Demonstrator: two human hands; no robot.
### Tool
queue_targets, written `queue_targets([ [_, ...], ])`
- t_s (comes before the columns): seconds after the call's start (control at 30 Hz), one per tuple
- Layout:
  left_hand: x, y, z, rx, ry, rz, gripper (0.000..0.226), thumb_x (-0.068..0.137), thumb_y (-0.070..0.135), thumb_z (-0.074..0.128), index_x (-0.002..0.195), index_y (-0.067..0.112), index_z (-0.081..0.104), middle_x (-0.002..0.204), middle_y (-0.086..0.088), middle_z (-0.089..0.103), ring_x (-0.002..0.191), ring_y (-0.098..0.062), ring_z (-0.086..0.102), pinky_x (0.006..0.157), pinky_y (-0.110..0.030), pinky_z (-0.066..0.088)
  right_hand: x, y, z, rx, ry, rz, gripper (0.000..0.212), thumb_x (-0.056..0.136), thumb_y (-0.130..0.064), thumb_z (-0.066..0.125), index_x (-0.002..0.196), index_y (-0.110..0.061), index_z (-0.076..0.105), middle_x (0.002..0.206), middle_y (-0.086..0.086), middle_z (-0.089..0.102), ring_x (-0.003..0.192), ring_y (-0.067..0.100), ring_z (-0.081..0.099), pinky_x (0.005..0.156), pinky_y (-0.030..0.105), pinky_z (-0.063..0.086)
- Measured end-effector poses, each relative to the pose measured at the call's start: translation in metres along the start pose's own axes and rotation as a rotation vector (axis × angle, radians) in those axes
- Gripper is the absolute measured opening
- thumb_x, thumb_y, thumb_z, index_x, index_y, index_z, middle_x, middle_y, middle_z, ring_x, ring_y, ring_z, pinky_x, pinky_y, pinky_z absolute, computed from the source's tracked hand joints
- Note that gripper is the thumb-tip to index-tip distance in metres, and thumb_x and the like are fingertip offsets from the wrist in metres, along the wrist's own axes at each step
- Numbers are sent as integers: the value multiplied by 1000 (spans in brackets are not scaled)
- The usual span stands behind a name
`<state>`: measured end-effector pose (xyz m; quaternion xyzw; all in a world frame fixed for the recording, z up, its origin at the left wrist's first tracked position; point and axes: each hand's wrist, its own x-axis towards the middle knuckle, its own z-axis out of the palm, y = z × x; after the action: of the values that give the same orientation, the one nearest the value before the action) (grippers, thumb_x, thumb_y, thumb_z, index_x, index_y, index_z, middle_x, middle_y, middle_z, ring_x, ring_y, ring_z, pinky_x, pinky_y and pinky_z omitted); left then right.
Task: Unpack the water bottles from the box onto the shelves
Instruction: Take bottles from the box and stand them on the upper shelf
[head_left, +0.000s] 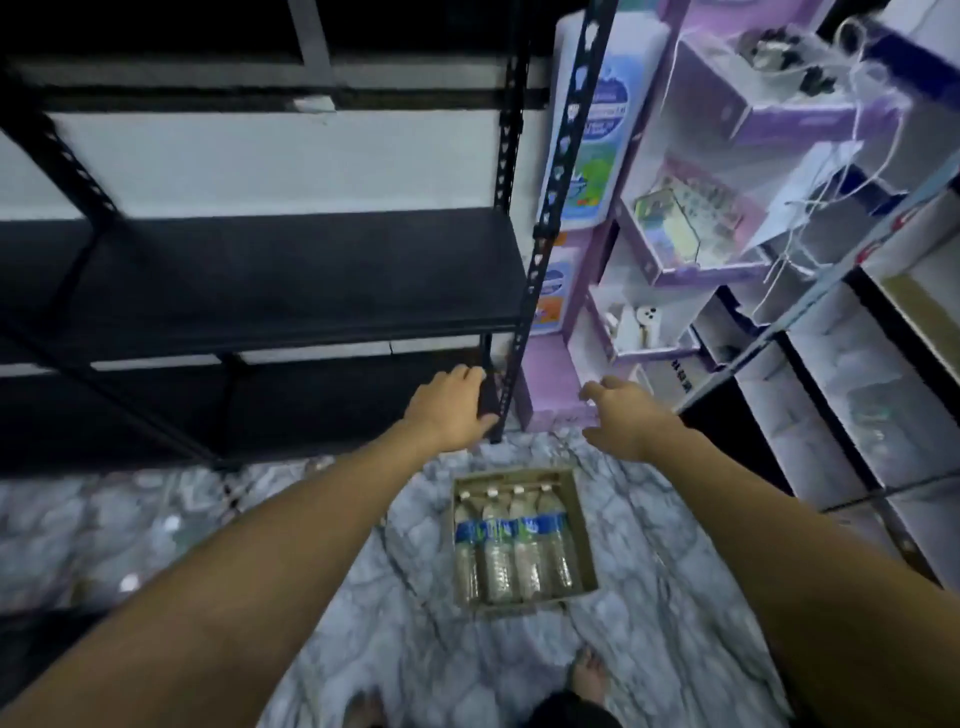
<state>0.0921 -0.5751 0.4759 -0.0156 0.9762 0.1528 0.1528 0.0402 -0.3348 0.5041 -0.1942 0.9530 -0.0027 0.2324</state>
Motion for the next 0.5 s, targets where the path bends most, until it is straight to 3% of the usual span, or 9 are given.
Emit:
queue_targets([
  [0.27, 35, 7, 194, -158, -266, -289, 59, 95, 45, 60, 140, 11, 41, 139, -14, 49, 122, -37, 53, 95, -46, 50, 71, 93, 144, 97, -274, 20, 54, 99, -33, 61, 147, -15, 46, 143, 15, 52, 132, 35, 53, 106, 36, 44],
  [0.4, 69, -11, 280, -181, -383, -327, 75, 95, 42, 62, 156, 21, 22, 143, -14, 49, 123, -37, 53, 97, -47, 50, 110, 111, 229, 120, -385, 19, 48, 100, -25, 59, 145, -10, 48, 136, 15, 56, 128, 31, 54, 102, 33, 42],
  [0.5, 106, -32, 340, -174, -419, -362, 66, 95, 42, 62, 149, 16, 35, 143, -13, 50, 125, -35, 53, 100, -47, 49, 144, 120, 299, 180, -433, 53, 50, 96, -28, 61, 143, -14, 52, 127, 14, 58, 118, 30, 59, 96, 33, 47],
])
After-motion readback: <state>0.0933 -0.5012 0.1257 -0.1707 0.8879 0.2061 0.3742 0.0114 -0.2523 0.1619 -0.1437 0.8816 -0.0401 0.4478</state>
